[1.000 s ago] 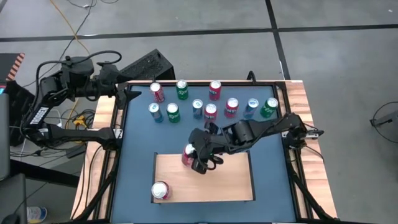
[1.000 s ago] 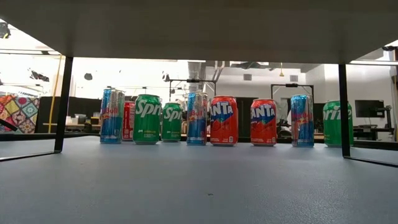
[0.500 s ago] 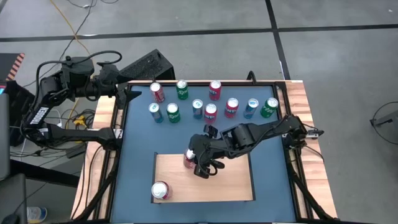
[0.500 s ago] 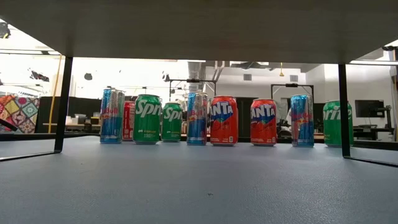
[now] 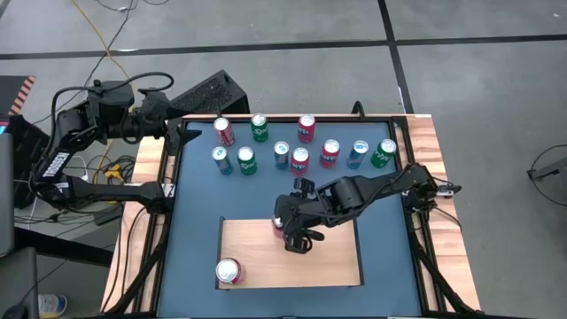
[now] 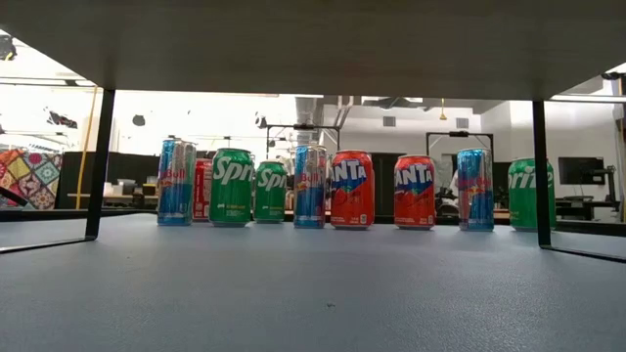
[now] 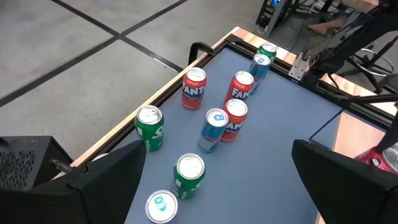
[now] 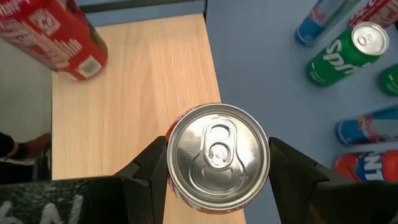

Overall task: Place canned beverage on shelf
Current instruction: Put the right red soda can on the shelf aligned with the other red soda can

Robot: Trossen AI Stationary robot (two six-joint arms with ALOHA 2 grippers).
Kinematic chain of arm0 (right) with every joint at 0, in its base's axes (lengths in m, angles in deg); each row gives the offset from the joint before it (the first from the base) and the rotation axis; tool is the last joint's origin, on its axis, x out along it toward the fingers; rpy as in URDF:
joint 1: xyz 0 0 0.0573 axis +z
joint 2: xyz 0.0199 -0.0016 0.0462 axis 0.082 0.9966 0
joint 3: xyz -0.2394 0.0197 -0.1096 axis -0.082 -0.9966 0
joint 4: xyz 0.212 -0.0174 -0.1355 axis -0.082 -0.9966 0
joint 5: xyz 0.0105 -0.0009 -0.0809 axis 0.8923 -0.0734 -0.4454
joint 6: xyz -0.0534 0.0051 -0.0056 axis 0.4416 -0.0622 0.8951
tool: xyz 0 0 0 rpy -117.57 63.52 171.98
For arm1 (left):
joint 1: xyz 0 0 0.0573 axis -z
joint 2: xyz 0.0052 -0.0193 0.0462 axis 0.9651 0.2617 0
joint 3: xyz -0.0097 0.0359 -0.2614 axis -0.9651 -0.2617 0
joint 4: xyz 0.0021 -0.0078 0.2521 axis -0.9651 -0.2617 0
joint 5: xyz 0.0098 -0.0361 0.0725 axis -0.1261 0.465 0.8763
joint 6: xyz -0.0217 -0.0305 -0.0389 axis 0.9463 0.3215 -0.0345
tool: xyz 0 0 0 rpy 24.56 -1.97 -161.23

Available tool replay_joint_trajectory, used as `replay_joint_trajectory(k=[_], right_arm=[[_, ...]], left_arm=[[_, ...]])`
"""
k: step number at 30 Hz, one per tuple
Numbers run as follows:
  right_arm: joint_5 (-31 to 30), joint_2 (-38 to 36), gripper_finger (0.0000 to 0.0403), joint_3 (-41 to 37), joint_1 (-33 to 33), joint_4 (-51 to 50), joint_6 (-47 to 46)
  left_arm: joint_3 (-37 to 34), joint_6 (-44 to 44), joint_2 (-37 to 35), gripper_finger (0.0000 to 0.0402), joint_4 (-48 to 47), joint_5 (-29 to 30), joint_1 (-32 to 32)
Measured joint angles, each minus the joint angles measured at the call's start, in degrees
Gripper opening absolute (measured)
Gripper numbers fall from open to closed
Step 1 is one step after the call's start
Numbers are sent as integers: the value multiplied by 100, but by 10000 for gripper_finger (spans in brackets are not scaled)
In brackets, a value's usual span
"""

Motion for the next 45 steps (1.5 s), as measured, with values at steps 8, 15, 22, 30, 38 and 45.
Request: replay_joint_trajectory(k=[8,15,22,30,38,45], right_arm=[[114,-6,220,1,42,-69,70],[179,-3,250,-4,67,86,151],[320,-1,277,-8,88,306,133],[319,-1,322,-8,88,591,129],[310,-38,347,462,77,565,253],[260,-167,344,405,77,-276,1395]], left_arm=[[0,-43,0,391,1,0,0],[0,-89,0,391,1,2,0],[0,-127,0,391,-1,0,0],[0,-179,0,391,-4,0,-1],[0,-269,1,391,-5,0,0],[0,-328,2,391,-5,0,0]])
